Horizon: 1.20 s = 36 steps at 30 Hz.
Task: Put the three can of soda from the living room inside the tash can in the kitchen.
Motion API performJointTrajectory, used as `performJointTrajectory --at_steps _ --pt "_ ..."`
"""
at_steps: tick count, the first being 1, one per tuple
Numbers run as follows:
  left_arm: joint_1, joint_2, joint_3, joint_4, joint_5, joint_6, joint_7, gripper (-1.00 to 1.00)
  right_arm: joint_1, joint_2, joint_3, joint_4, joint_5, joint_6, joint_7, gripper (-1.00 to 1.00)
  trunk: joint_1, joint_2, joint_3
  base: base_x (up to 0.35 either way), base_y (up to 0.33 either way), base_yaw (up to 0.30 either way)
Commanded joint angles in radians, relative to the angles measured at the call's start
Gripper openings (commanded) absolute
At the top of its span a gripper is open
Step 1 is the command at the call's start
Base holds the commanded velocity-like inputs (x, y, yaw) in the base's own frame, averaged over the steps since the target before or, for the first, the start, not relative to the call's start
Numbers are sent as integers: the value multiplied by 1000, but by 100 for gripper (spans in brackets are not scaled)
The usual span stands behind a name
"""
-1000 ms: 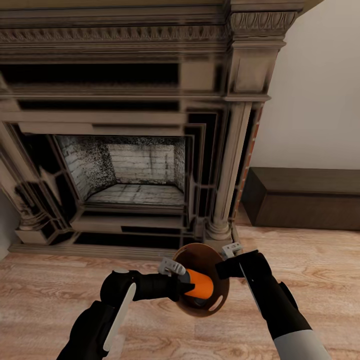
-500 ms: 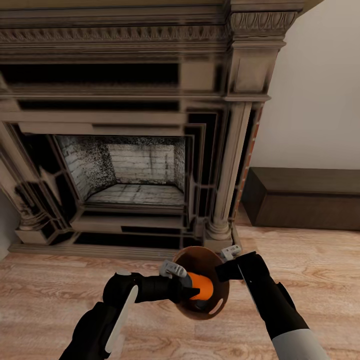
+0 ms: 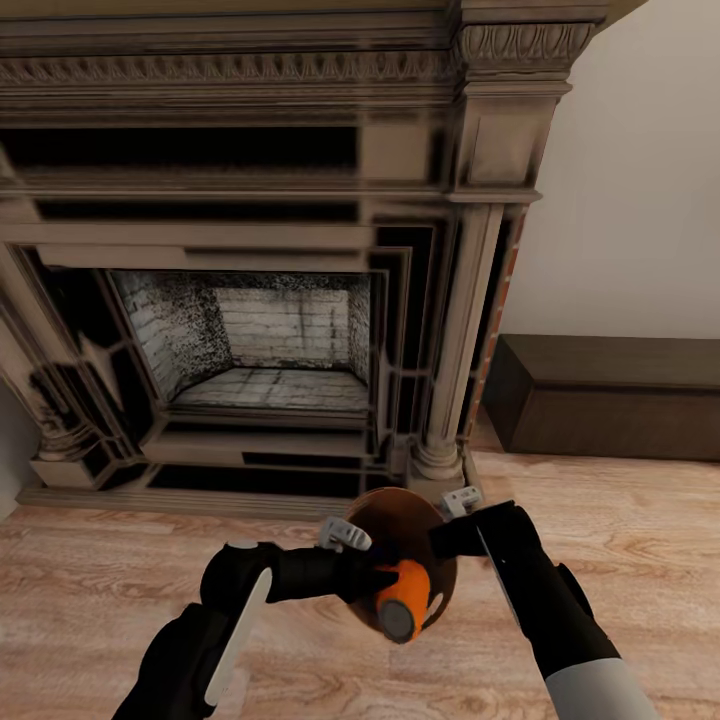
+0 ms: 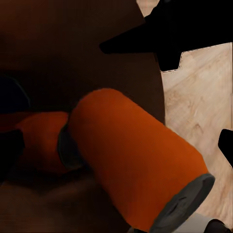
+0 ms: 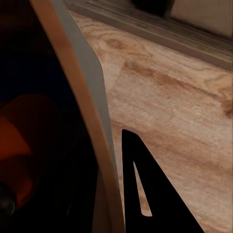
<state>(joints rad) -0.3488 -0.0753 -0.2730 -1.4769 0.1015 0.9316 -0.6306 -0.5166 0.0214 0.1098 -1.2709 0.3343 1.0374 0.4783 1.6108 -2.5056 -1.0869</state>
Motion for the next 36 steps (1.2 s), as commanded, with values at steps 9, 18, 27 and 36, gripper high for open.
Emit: performJointTrajectory --at_steps 9,18,27,36 --pt "3 8 10 -75 -16 1 -216 100 0 -1 1 -13 -50 10 6 -100 0 0 0 0 0 0" --pt "4 89 108 -84 -14 -1 -576 100 -2 -1 0 -5 -50 10 6 -100 0 0 0 0 0 0" --pt "14 211 391 -81 -16 -35 -857 100 -4 -10 -6 -4 -52 10 6 -100 0 0 0 0 0 0" --pt "62 272 460 -36 -31 -233 -878 100 -44 -69 -21 18 -52 10 6 -100 0 0 0 0 0 0"
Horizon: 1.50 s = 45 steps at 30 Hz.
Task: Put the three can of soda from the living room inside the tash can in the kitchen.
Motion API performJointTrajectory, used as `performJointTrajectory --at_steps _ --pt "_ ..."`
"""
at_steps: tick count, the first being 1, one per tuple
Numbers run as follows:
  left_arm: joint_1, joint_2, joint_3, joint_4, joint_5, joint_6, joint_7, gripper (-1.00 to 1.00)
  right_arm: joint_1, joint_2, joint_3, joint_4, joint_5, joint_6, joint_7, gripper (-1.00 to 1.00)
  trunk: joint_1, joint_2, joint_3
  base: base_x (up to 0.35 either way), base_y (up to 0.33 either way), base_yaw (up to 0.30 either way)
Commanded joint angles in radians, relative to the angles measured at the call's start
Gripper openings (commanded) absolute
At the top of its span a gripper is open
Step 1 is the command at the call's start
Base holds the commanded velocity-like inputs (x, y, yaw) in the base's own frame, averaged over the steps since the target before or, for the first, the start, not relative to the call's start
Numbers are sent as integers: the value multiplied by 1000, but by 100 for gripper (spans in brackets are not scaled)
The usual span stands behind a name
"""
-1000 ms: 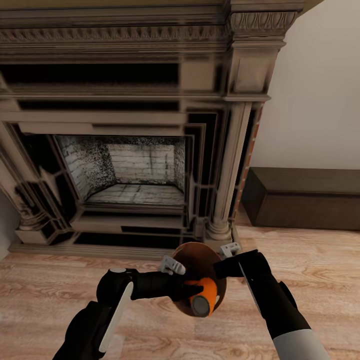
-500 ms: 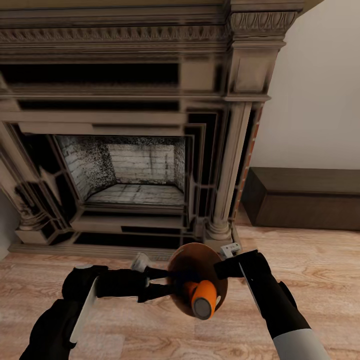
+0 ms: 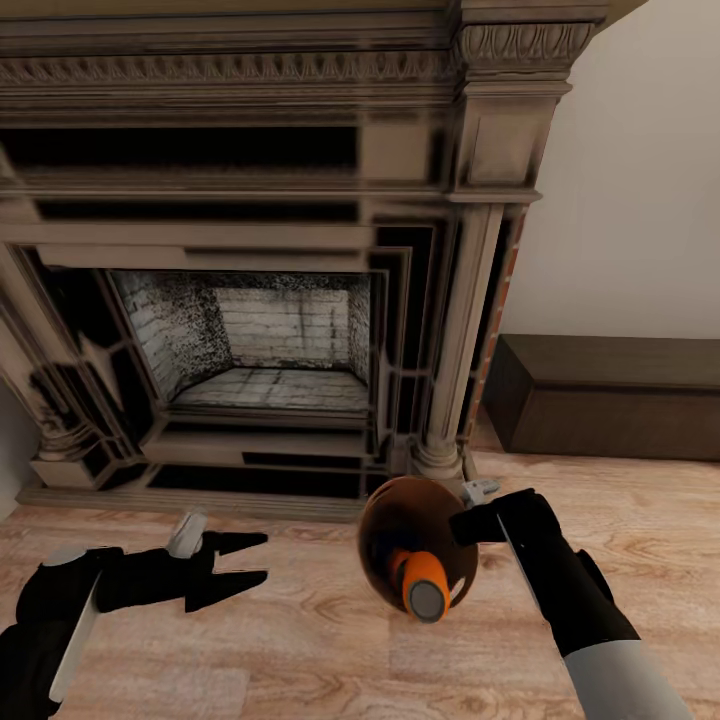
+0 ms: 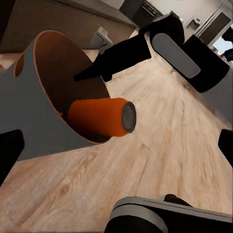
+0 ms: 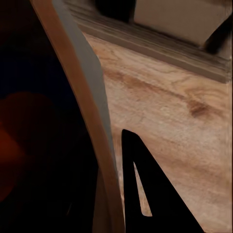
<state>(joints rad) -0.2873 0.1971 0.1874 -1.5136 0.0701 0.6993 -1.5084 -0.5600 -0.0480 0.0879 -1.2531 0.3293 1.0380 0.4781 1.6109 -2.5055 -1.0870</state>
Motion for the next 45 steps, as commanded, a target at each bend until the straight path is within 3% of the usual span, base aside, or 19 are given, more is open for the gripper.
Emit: performJointTrajectory --at_steps 1,5,9,10,15,20,23,24,26,33,37,45 --pt "5 4 1 16 0 -23 1 100 -9 -7 -3 14 -47 9 7 -100 0 0 0 0 0 0" --pt "16 14 3 68 -24 -99 7 100 -39 -17 -9 82 -37 9 7 -100 0 0 0 0 0 0" --pt "27 16 3 131 -60 -182 35 100 -60 -18 -29 136 46 9 8 -100 0 0 0 0 0 0" --pt "28 16 4 167 -65 -219 49 100 -65 -18 -53 149 63 9 9 -100 0 0 0 0 0 0" --pt "29 17 4 230 -68 -288 86 100 -94 -22 -75 228 78 9 9 -100 0 0 0 0 0 0" --pt "57 17 10 262 -69 -380 108 100 -146 -70 -83 397 83 9 10 -100 0 0 0 0 0 0" --pt "63 16 34 265 -70 -394 111 100 -168 -91 -84 464 83 9 10 -100 0 0 0 0 0 0" --pt "66 15 60 267 -70 -401 113 100 -190 -114 -83 533 83 9 9 -100 0 0 0 0 0 0" --pt "68 15 74 267 -71 -406 115 100 -207 -138 -84 585 84 9 9 -100 0 0 0 0 0 0" --pt "69 14 87 268 -72 -412 117 100 -229 -221 -85 650 84 9 10 -100 0 0 0 0 0 0" --pt "70 12 88 268 -72 -412 117 100 -231 -237 -85 662 83 9 19 -100 0 0 0 0 0 0" --pt "71 14 89 268 -72 -411 118 100 -231 -237 -85 664 81 9 68 -100 0 0 0 0 0 0"
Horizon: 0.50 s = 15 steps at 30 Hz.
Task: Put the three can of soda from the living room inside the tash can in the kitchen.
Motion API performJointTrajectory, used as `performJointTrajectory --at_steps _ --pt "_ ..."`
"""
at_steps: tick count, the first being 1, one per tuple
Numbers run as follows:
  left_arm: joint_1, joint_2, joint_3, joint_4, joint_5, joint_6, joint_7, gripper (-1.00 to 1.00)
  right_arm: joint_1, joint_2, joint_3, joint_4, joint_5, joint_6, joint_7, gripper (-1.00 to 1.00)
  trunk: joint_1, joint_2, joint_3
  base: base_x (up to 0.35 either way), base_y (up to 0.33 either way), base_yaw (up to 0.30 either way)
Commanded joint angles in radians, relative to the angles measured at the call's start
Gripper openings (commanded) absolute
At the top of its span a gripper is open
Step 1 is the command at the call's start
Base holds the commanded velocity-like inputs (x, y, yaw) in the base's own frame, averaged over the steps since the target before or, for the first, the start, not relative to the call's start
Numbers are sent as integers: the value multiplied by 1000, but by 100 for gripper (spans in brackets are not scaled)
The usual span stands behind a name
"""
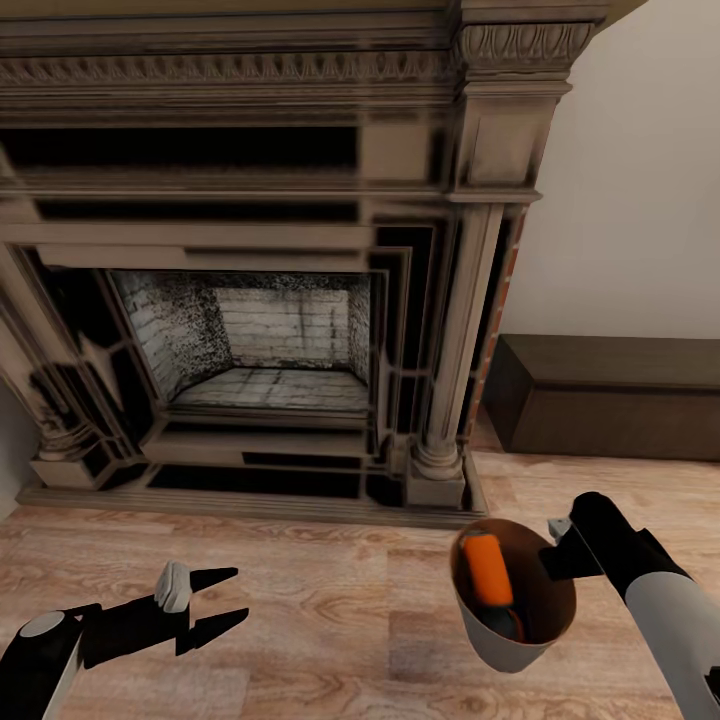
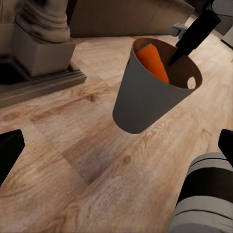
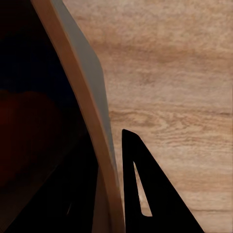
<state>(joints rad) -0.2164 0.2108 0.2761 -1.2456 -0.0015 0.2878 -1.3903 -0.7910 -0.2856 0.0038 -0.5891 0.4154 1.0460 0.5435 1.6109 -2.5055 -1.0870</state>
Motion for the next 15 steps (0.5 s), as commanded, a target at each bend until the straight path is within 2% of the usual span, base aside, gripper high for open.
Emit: performJointTrajectory --at_steps 1,15 --pt "0 -1 0 0 0 0 0 100 -1 1 -1 0 -6 1 11 -100 0 0 0 0 0 0" --pt "0 0 1 -1 1 1 2 100 -1 2 -1 -1 -6 1 27 -100 0 0 0 0 0 0"
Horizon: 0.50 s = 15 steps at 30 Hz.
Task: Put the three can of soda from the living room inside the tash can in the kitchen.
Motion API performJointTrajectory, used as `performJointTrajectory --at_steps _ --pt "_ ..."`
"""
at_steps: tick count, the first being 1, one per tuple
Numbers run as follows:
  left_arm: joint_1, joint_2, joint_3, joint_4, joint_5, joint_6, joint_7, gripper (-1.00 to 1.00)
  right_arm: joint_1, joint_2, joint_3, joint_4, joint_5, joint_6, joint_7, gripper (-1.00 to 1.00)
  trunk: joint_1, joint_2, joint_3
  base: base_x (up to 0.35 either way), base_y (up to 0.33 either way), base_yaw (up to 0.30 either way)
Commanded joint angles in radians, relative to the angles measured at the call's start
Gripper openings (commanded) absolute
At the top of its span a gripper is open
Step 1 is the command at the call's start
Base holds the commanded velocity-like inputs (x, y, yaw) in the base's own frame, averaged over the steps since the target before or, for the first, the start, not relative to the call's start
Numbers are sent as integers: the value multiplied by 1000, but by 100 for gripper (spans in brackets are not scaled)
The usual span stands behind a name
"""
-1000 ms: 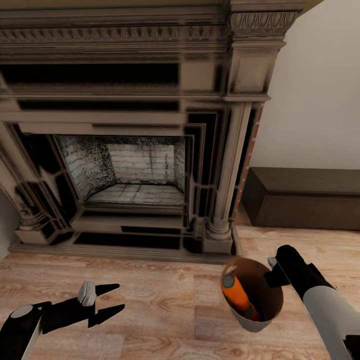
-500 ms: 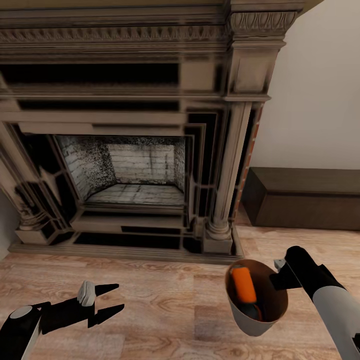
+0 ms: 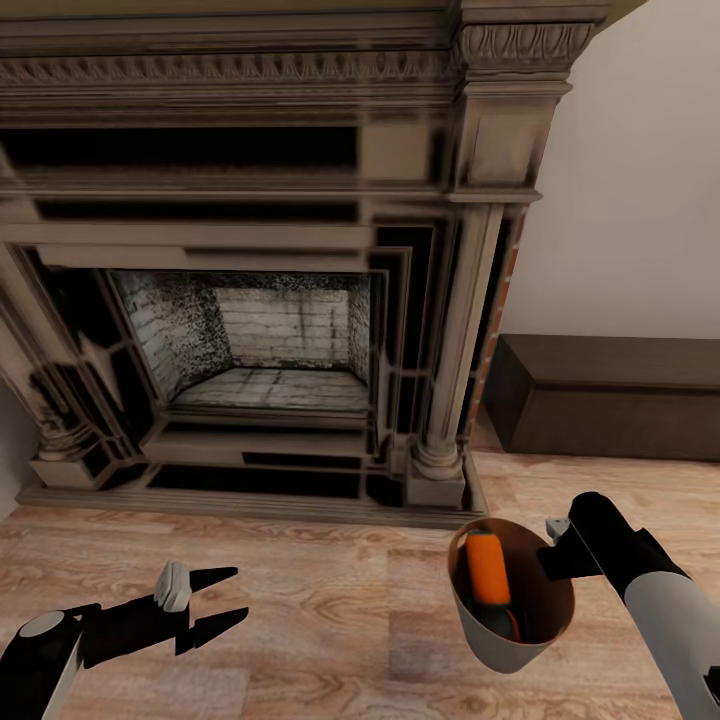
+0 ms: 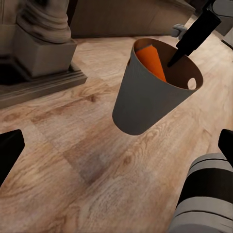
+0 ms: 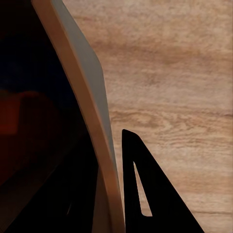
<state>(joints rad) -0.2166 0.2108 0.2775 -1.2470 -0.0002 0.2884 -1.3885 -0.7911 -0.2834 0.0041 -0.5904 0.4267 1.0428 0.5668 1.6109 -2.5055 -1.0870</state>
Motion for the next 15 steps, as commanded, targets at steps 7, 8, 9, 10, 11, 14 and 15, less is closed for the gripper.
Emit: performJointTrajectory --at_steps 7,8,9,10,11,14,15 --pt "-1 1 0 0 0 0 0 100 0 -2 -1 0 -17 4 4 -100 0 0 0 0 0 0" --pt "-1 2 1 0 0 0 0 100 0 -2 -1 0 -17 4 4 -100 0 0 0 0 0 0" --pt "0 1 1 0 0 0 0 100 0 -3 -1 0 -17 4 4 -100 0 0 0 0 0 0" --pt "0 2 1 0 0 0 2 100 0 -5 -1 0 -17 4 4 -100 0 0 0 0 0 0" --pt "-1 2 2 1 0 0 10 100 -1 -6 -1 0 -17 4 4 -100 0 0 0 0 0 0" --pt "0 2 2 2 -1 0 47 100 -5 -7 -1 1 -17 4 4 -100 0 0 0 0 0 0" --pt "0 2 2 9 -1 0 62 100 -8 -8 -1 7 -17 4 4 -100 0 0 0 0 0 0"
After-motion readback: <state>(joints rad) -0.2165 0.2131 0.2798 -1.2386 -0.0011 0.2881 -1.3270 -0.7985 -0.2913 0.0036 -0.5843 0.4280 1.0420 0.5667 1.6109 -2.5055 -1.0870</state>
